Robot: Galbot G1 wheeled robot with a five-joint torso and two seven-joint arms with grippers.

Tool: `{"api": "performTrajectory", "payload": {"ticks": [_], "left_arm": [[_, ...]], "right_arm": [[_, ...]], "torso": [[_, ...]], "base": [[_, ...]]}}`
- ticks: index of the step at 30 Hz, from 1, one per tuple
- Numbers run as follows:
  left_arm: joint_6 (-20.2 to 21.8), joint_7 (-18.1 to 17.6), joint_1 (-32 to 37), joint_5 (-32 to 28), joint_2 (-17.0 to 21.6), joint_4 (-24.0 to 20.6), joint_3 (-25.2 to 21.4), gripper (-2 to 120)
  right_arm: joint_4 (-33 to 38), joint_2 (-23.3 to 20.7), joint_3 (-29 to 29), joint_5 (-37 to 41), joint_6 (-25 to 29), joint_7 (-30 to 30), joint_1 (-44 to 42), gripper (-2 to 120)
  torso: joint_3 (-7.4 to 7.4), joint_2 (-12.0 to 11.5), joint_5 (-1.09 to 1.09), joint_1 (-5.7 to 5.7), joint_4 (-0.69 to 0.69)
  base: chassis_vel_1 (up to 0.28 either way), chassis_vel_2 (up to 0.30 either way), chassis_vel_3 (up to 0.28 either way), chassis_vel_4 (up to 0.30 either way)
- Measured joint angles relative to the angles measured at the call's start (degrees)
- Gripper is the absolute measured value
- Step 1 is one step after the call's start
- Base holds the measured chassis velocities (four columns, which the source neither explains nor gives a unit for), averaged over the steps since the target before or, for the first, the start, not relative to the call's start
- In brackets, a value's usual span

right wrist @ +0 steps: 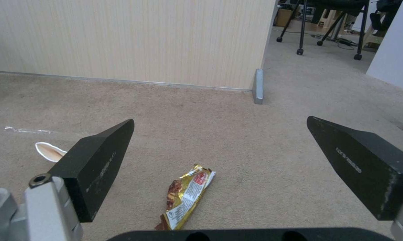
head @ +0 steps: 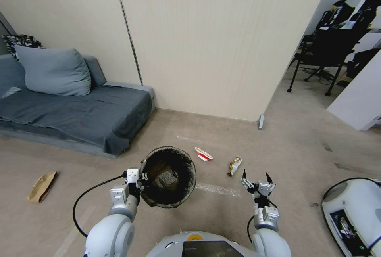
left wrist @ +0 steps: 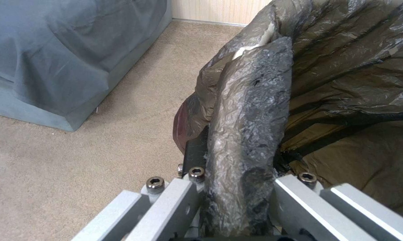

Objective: Pick up the trash bin, then pick up the garbage from the floor and place it into the trash bin.

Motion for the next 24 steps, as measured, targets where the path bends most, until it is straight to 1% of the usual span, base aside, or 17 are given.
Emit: {"api": "performTrajectory", "payload": {"ticks": [24], "left_arm": [[-0.15, -0.31, -0.13, -0.43, -0.05, 0.3, -0.3, 1]], "right_arm": [[-0.07, 0.0, -0.08, -0.28, -0.23, 0.0, 0.03, 100]], "torso": [[0.0, 0.0, 0.0, 0.0, -0.01]], "base": [[0.0, 0.0, 0.0, 0.0]]}}
